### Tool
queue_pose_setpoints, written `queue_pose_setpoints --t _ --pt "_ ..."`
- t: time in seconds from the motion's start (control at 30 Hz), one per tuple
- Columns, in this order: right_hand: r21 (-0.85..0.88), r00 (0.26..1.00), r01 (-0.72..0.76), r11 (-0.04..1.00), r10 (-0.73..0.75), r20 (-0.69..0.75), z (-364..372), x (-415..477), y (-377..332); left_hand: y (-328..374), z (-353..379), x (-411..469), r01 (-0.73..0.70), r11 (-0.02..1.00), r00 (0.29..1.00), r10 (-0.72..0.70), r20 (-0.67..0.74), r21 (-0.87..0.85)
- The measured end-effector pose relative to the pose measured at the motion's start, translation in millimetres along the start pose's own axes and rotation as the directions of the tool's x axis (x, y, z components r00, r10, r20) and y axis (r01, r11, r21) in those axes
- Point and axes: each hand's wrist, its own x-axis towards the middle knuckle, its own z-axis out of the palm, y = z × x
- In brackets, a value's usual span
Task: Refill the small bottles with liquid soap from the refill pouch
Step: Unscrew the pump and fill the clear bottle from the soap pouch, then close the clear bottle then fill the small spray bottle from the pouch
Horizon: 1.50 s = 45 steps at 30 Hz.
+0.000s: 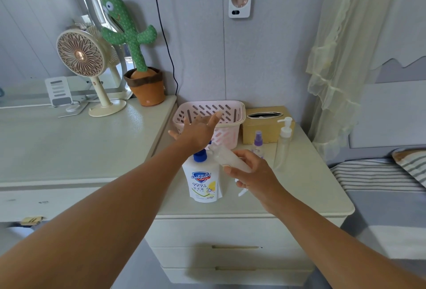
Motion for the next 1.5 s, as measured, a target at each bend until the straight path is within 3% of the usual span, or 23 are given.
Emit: queue_pose_setpoints --t 0.27,0.47,0.7,0.87,1.0,1.13,1.27,1.4,1.5 --pt "-0.032 1.000 0.006 0.999 -0.006 -0.011 5.0 5.2 -0.1 0.9 0.2 -4.4 -0.003 0.987 1.000 -0.001 0.024 0.159" --pt "0.034 0.999 -0.032 0.999 0.033 -0.013 4.1 4.6 1.3 7.9 0.1 -6.6 0.003 0.987 1.000 -0.007 0.027 0.160" --pt "0.193 0.995 -0.099 0.976 0.099 0.010 7.1 7.5 0.7 16.8 -10.1 -6.3 -0.065 0.970 0.976 0.111 -0.188 0.236" --pt "0.217 0.993 -0.114 0.969 0.117 -0.002 4.9 5.6 0.3 18.5 -18.5 -6.6 -0.105 0.879 0.885 0.296 -0.360 0.465" --pt "0.298 0.991 -0.125 0.946 0.134 -0.008 -3.9 -0.2 5.2 29.3 -25.6 -5.9 -0.158 0.849 0.834 0.388 -0.392 0.505" --pt "0.352 0.992 -0.115 0.929 0.126 -0.010 -11.4 -6.6 9.3 43.4 -20.5 -18.6 -0.303 0.925 0.842 0.372 -0.392 0.228" --pt "0.418 0.995 -0.086 0.904 0.098 -0.007 -18.9 -13.3 18.7 45.0 14.3 -55.5 -0.435 0.891 0.862 0.372 -0.344 -0.129" --pt "0.426 0.995 -0.085 0.901 0.100 -0.012 -23.5 -15.3 29.4 37.6 51.1 -79.8 -0.211 0.886 0.974 0.157 -0.160 -0.412" --pt "0.441 0.992 -0.097 0.892 0.121 -0.026 -22.0 -15.3 38.3 28.6 63.1 -86.5 -0.078 0.797 0.995 0.101 0.004 -0.599"
